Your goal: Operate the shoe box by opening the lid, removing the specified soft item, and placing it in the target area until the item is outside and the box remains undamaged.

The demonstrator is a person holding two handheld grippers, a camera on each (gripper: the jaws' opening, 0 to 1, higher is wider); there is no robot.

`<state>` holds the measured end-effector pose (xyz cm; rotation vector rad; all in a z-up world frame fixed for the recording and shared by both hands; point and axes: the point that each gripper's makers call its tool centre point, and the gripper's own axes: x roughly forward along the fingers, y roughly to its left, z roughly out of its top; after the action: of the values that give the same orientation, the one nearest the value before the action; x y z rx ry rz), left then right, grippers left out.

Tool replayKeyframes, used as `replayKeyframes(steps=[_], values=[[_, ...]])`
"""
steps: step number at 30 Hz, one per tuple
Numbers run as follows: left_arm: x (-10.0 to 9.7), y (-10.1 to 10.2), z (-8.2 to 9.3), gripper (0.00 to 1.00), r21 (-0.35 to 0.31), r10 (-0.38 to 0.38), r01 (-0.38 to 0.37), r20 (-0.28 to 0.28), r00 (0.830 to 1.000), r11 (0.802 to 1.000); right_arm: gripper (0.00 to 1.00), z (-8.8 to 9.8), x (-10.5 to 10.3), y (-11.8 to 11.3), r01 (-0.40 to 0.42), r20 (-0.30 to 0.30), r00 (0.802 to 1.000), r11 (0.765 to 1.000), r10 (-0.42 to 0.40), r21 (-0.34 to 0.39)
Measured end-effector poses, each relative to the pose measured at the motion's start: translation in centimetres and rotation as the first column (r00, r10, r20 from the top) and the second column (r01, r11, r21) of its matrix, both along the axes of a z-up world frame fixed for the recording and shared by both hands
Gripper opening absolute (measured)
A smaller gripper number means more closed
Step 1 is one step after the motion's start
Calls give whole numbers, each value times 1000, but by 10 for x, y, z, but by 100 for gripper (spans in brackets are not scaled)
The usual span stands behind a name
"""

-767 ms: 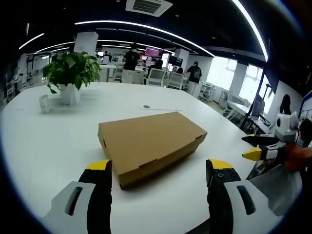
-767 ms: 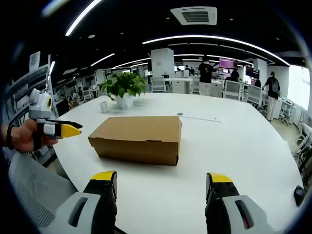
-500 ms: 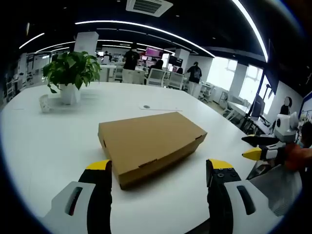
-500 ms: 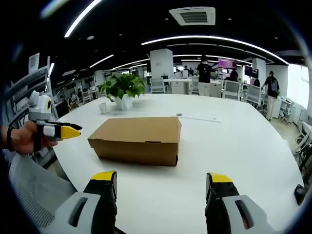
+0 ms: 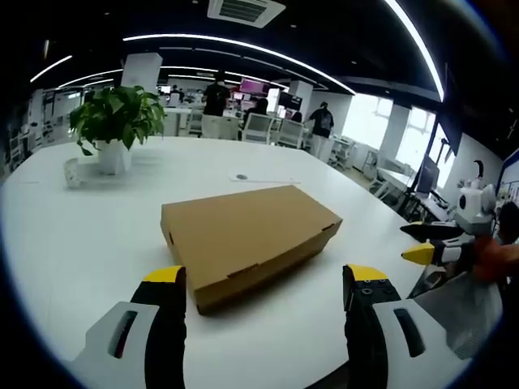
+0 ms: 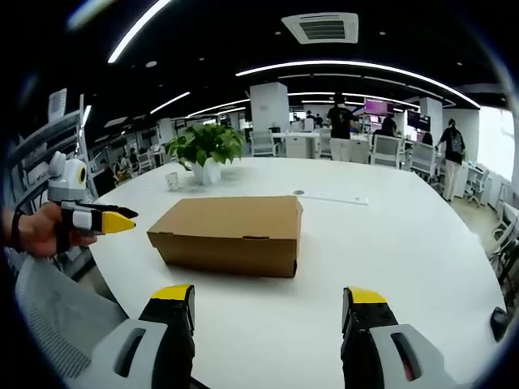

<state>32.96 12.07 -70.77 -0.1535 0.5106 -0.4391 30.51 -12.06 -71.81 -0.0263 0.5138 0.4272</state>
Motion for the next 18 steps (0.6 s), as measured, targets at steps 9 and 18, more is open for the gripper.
replayKeyframes(steps=[9, 18], values=[[-1, -3, -2, 82, 5, -12, 12, -6, 1000, 1000, 73, 2, 1, -2, 12, 8, 1000, 1000, -12, 7], [-2, -3, -2, 82, 6, -13, 13, -5, 1000, 1000, 73, 1, -1, 0, 2, 5, 1000, 1000, -2, 8]])
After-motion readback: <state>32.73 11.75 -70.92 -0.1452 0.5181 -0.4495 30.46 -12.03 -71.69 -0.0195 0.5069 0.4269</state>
